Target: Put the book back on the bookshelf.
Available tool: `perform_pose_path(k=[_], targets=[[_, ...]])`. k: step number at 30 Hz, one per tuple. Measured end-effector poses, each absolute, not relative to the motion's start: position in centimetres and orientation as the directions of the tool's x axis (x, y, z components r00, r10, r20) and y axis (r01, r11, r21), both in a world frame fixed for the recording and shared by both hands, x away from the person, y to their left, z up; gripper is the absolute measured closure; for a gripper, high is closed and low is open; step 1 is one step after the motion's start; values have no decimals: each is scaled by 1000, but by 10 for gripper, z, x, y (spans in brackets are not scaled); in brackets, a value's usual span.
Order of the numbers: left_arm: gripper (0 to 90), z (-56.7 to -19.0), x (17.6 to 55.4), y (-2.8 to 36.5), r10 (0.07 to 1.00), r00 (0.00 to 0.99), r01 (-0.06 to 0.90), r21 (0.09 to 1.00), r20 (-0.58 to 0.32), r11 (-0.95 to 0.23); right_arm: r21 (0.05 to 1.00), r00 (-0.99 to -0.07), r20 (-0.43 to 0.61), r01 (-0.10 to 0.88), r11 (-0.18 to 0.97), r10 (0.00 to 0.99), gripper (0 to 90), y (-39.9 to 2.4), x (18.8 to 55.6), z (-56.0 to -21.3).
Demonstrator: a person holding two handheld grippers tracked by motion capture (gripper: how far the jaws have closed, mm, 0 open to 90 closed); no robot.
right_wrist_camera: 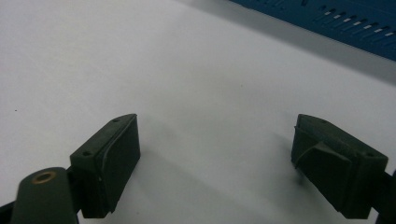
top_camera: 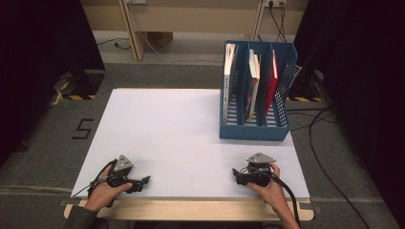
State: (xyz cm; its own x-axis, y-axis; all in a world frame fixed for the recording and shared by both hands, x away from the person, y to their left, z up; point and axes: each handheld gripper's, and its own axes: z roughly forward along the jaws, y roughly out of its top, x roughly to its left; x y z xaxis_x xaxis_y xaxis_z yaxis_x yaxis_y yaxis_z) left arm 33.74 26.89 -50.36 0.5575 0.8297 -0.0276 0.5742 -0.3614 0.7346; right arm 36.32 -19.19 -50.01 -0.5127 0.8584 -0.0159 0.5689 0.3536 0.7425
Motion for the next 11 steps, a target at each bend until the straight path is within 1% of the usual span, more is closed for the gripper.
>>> perform_pose_path(k=[11], targets=[[106, -504, 338, 269, 828, 560, 574, 735, -32, -361, 766, -502, -15, 550, 333, 865, 163, -193, 359, -504]])
